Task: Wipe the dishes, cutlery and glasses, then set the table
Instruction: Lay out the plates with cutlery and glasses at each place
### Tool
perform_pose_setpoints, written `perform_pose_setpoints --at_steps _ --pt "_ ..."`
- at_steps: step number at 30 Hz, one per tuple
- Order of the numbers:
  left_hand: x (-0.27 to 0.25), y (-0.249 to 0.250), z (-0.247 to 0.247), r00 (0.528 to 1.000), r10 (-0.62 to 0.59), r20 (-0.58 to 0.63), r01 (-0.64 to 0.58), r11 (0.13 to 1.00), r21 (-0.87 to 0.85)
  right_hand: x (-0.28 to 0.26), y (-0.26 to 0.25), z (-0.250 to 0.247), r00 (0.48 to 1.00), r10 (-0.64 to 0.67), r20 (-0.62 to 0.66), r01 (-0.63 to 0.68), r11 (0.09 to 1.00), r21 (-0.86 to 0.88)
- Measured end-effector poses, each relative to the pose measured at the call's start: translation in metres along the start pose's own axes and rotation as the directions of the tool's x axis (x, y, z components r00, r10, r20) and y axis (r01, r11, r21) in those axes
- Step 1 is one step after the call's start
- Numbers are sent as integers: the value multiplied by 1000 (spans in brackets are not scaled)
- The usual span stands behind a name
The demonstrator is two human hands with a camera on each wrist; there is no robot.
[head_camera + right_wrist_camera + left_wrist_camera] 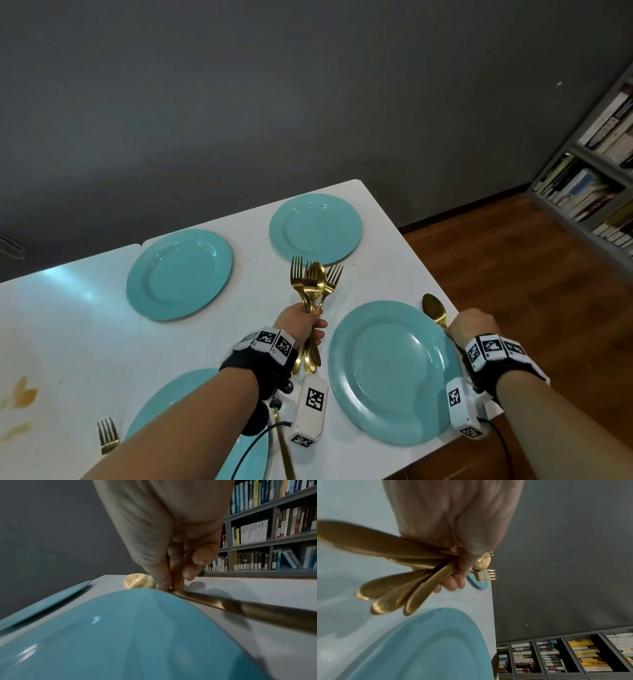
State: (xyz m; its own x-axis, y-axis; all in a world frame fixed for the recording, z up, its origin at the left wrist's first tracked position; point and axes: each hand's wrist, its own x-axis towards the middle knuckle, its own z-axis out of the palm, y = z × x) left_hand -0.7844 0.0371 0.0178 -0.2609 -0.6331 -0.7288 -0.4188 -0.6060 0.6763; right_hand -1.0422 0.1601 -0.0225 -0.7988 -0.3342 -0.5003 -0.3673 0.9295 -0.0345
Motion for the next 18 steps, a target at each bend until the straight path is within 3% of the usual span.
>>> perform_pose_setpoints --at_steps 18 --pt "-11 -11 -6 1000 -1 -18 0 1000 -28 -16 -2 -6 996 -58 -65 59 998 14"
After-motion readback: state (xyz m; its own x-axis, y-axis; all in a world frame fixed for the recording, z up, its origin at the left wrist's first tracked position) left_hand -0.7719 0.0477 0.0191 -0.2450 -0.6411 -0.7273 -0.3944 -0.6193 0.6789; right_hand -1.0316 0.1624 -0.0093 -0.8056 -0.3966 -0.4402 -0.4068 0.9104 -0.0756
